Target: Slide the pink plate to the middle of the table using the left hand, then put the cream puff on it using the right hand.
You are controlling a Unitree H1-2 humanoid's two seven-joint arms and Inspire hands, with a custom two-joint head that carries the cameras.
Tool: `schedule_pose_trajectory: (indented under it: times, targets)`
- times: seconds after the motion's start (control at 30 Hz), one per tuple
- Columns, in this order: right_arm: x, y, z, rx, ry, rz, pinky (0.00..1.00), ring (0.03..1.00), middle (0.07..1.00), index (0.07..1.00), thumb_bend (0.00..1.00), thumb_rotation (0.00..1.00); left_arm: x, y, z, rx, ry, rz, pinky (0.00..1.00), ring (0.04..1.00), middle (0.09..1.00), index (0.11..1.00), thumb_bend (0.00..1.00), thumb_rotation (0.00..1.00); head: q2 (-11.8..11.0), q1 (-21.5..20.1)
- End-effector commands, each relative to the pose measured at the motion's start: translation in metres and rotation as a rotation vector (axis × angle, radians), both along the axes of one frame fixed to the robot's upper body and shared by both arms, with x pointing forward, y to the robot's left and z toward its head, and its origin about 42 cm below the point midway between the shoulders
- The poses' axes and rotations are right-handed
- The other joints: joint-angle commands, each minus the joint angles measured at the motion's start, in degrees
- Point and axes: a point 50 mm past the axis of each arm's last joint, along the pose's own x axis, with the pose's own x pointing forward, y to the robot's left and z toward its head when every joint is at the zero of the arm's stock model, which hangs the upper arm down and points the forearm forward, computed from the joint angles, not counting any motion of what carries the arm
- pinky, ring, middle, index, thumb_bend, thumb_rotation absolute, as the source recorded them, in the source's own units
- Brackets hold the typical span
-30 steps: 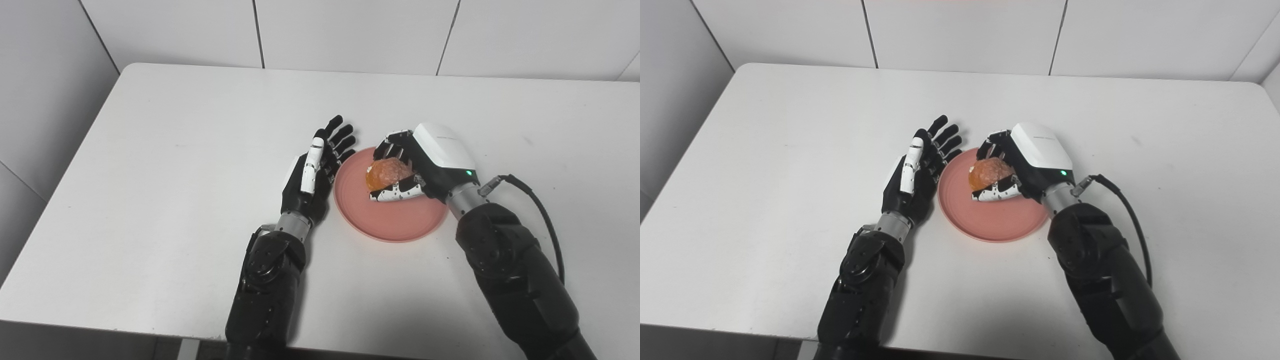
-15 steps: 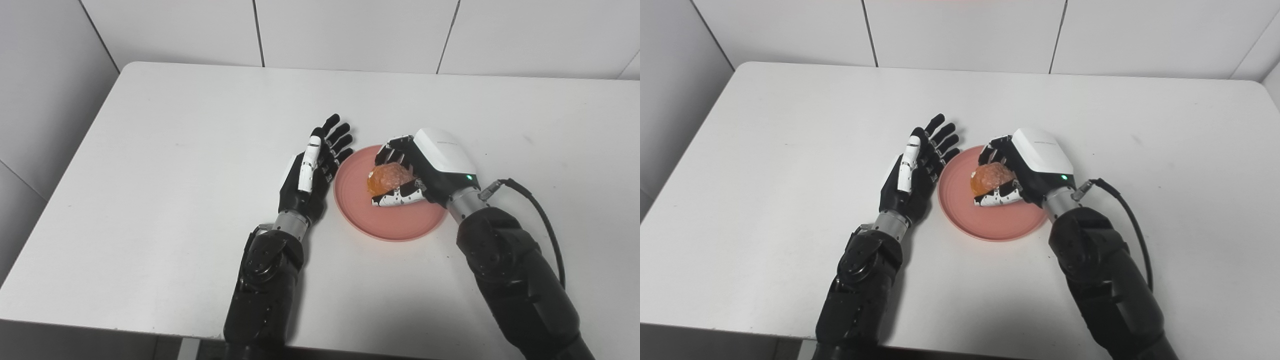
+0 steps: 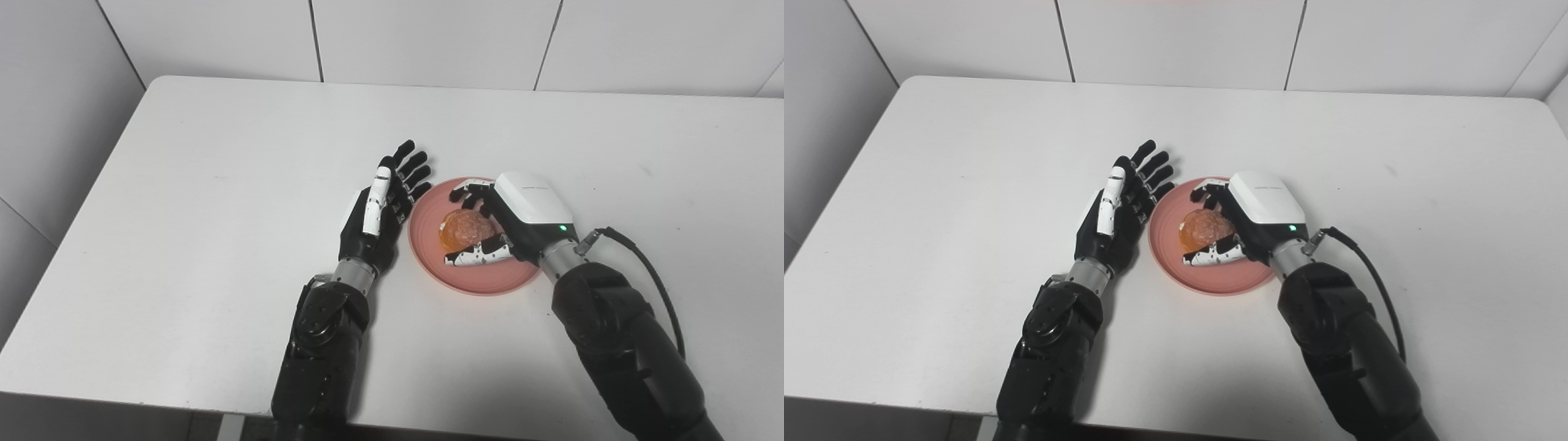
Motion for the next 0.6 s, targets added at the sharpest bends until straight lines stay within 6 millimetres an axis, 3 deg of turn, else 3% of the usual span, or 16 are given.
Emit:
schedule_pose_trajectory:
  times: [0.0, 0.13, 0.57]
  targets:
    - [0.0, 0.0033, 0.0186, 0.003, -0.07, 0.025, 0.4, 0.548, 0.684, 0.766, 0.88, 0.42, -0.0083, 0.0067, -0.0206, 0.01, 0.1, 0.01, 0.9, 0.913, 0.911, 0.899, 0.42, 1.0, 0.08, 0.02]
    - [-0.0011, 0.0029, 0.0192, 0.002, -0.065, 0.027, 0.46, 0.637, 0.741, 0.804, 0.89, 0.44, -0.0085, 0.0071, -0.0202, 0.01, 0.1, 0.009, 0.9, 0.912, 0.907, 0.895, 0.42, 1.0, 0.15, -0.27]
    - [-0.0078, -0.0006, 0.0252, -0.009, -0.101, 0.025, 0.64, 0.771, 0.845, 0.878, 0.94, 0.53, -0.007, 0.009, -0.0215, 0.014, 0.104, 0.009, 0.9, 0.911, 0.909, 0.899, 0.42, 1.0, -0.03, -0.53]
